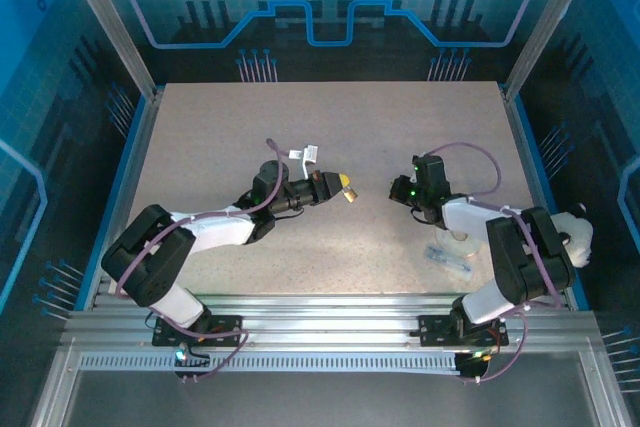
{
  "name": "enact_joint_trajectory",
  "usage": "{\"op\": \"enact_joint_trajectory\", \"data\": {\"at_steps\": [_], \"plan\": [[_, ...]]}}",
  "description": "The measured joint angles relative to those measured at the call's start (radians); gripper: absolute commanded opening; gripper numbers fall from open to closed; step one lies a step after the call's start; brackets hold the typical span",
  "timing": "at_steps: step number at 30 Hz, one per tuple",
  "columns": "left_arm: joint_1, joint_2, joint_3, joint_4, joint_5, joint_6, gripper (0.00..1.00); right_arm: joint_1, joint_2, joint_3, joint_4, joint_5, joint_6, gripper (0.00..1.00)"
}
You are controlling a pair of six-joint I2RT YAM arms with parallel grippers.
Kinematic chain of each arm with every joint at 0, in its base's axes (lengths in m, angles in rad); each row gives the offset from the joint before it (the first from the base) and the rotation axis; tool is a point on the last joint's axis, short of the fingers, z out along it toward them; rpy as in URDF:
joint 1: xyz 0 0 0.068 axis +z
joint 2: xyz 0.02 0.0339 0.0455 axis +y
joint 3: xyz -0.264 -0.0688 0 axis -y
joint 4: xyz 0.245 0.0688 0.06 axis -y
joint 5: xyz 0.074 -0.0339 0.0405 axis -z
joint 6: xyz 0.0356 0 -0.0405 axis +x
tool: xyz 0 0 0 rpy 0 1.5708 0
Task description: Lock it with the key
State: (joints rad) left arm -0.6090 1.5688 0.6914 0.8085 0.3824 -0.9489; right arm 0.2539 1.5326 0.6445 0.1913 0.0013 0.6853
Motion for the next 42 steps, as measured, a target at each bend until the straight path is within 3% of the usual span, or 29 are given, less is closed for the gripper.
{"op": "enact_joint_trajectory", "data": {"at_steps": [21,37,42], "plan": [[-0.004,-0.009,0.002,-0.023,0.0,0.017,0.0,0.0,0.116,0.085,-0.047,0.028,-0.04,0.0],[-0.006,-0.009,0.002,-0.046,0.0,0.029,0.0,0.0,0.134,0.104,-0.072,0.016,-0.062,0.22],[-0.008,-0.009,0.008,-0.056,0.0,0.036,0.0,0.0,0.134,0.104,-0.079,0.013,-0.067,0.34]]}}
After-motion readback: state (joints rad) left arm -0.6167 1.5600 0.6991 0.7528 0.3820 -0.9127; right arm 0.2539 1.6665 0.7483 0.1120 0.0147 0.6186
